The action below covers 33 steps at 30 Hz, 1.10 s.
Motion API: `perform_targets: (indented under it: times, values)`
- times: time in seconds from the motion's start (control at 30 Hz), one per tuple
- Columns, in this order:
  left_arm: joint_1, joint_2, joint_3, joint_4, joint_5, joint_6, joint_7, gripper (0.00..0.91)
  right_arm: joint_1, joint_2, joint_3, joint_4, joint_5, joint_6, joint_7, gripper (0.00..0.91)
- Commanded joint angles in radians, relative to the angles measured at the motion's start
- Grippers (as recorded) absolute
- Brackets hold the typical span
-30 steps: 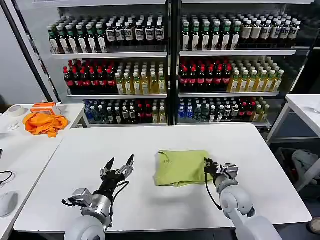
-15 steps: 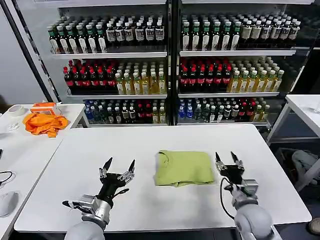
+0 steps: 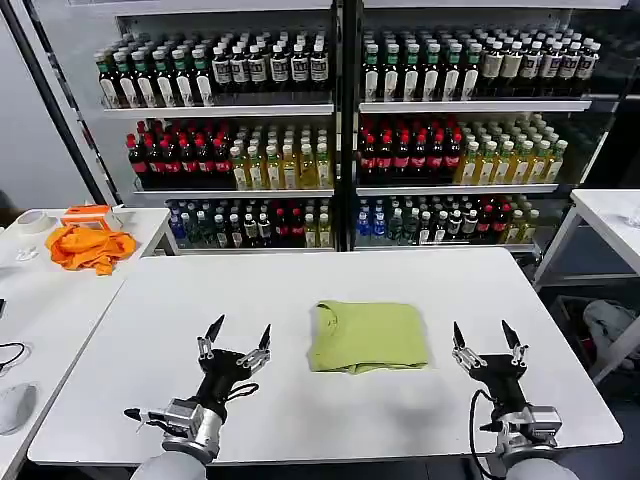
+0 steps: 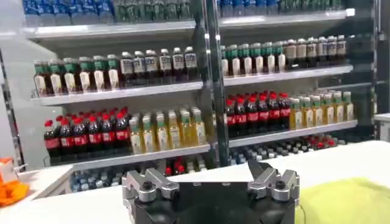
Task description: Fold and organize the clothes.
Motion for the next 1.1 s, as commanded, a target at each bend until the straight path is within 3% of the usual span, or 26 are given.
perform_targets:
  times: [0.03, 0.6, 0.7, 0.97, 1.1]
  values:
    - [0.052, -0.032, -0.020, -0.048, 0.037, 0.011, 0.012, 0.907, -0.089, 0.023, 0.040, 0.073, -0.032, 0.029, -0.017, 0.907]
    - [0.120, -0.042, -0.061, -0.102, 0.045, 0.004, 0.024, 0.907, -0.114, 0.039, 0.034, 0.112, -0.095, 0.013, -0.035, 0.907]
    - [0.128, -0.042, -0.064, -0.106, 0.041, -0.003, 0.027, 0.907, -0.127, 0.040, 0.030, 0.110, -0.150, 0.031, -0.055, 0.907]
    - [0.151, -0.031, -0.069, -0.128, 0.033, -0.004, 0.034, 0.907, -0.123, 0.046, 0.041, 0.128, -0.137, -0.003, -0.036, 0.907]
    - [0.145, -0.014, -0.082, -0.125, 0.025, -0.004, 0.033, 0.907, -0.114, 0.057, 0.047, 0.124, -0.113, -0.043, -0.068, 0.907]
